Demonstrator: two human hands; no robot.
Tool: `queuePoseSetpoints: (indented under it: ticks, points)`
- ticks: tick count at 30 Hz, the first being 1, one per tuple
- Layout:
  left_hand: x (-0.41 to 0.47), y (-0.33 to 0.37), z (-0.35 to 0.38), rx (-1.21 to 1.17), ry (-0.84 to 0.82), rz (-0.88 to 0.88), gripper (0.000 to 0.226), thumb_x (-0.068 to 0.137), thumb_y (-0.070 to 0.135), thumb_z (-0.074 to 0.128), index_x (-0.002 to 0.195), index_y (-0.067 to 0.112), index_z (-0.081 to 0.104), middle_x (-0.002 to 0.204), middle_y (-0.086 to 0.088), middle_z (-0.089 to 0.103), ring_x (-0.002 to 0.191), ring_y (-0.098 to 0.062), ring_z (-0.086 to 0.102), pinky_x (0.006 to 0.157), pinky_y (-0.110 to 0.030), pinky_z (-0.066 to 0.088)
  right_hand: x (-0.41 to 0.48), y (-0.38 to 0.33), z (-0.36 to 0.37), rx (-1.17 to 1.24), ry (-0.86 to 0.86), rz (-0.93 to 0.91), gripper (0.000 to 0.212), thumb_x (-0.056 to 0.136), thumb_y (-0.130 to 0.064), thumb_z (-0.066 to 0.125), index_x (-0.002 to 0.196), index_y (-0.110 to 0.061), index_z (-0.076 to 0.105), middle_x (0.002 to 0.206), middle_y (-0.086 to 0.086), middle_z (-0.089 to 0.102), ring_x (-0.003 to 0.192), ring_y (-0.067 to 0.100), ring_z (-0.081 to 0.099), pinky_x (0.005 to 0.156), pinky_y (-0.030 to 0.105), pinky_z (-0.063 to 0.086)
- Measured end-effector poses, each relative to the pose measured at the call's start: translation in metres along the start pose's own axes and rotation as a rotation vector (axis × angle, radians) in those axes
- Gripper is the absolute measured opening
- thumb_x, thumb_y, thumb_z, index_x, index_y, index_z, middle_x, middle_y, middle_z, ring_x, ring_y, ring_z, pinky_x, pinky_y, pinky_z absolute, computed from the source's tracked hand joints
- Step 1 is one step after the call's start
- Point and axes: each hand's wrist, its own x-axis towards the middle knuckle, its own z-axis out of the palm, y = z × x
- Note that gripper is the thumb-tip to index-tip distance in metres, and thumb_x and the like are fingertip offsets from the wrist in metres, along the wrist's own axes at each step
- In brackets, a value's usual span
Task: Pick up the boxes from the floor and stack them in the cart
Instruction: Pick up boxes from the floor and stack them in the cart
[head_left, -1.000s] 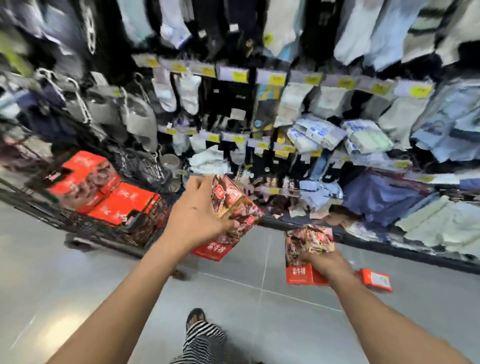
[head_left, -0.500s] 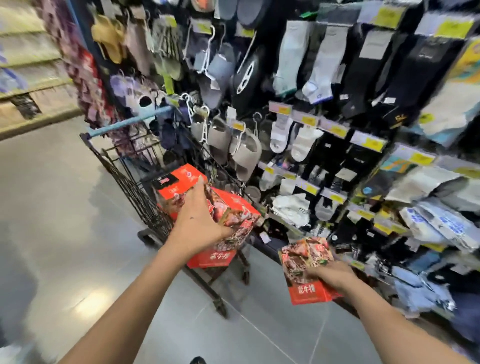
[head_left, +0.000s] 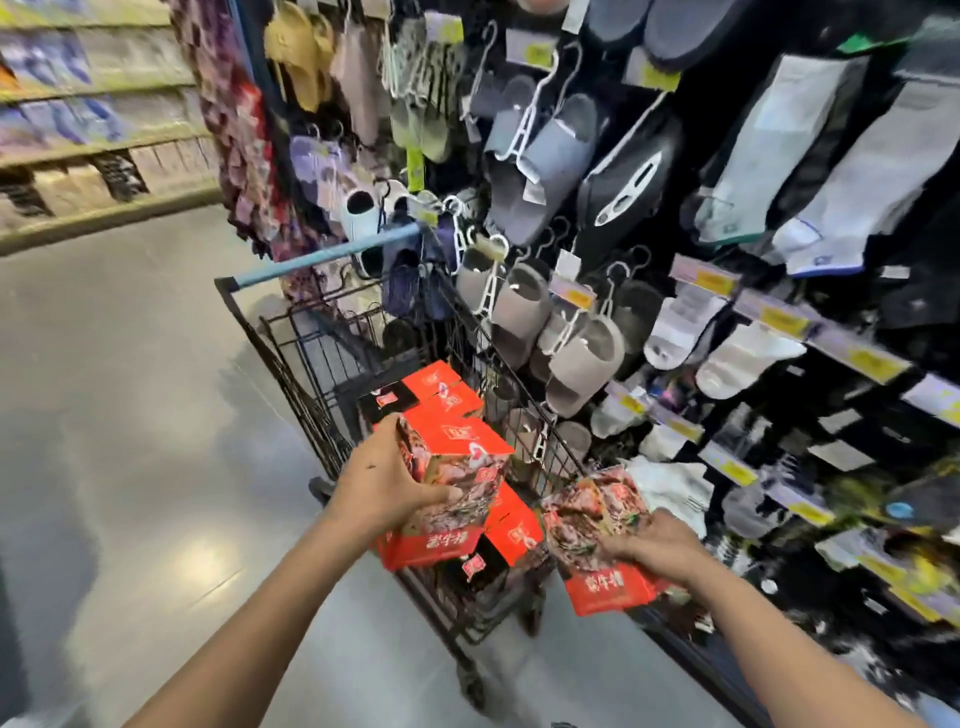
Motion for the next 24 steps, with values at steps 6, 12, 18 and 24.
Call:
queuePoseSetpoints:
  ticks: [6,12,18,24]
  points:
    - [0.073,-0.010,0.042,0.085,-0.019,-0.092,0.085,0.053,0.046,0.088,0.118,0.027,0.036,0.112,0.005,0.063,0.102,-0.020,0.062,0.087,-0.040,0.052,0.083,-0.051,-0.023,-0.082,0.003,-0.057,0.052,0.055,-0.060,0.083,0.076,-0.027,0.048,0.113,0.007,0.065,0.102,0.026,0.060,0.081,0.027,0.045]
    - [0.122,-0.012,0.096,0.177,0.036,-0.313,0.110,0.055,0.045,0.086,0.140,0.020,0.022,0.116,-0.016,0.047,0.106,-0.036,0.053,0.088,-0.036,0.047,0.172,-0.068,-0.005,-0.305,-0.015,-0.096,0.107,0.024,-0.073,0.059,0.118,-0.022,0.055,0.123,0.011,0.061,0.121,0.030,0.049,0.097,0.031,0.044]
    - [0.149,-0.054,0.149,0.216,0.003,-0.548,0.127,0.051,0.060,0.085,0.151,0.031,0.012,0.107,-0.015,0.067,0.094,-0.039,0.065,0.075,-0.034,0.050,0.209,-0.070,0.008,-0.242,-0.113,-0.094,0.104,0.044,-0.063,0.079,0.130,-0.016,0.046,0.125,0.019,0.058,0.115,0.031,0.056,0.095,0.034,0.048]
    - [0.158,-0.090,0.178,-0.032,0.120,-0.676,0.102,0.072,0.019,0.082,0.152,0.023,0.020,0.103,-0.019,0.069,0.093,-0.035,0.066,0.063,-0.029,0.032,0.237,-0.055,0.010,-0.136,-0.172,-0.171,0.063,0.055,-0.031,0.092,0.107,-0.017,0.060,0.095,-0.002,0.062,0.092,0.014,0.061,0.076,0.021,0.041]
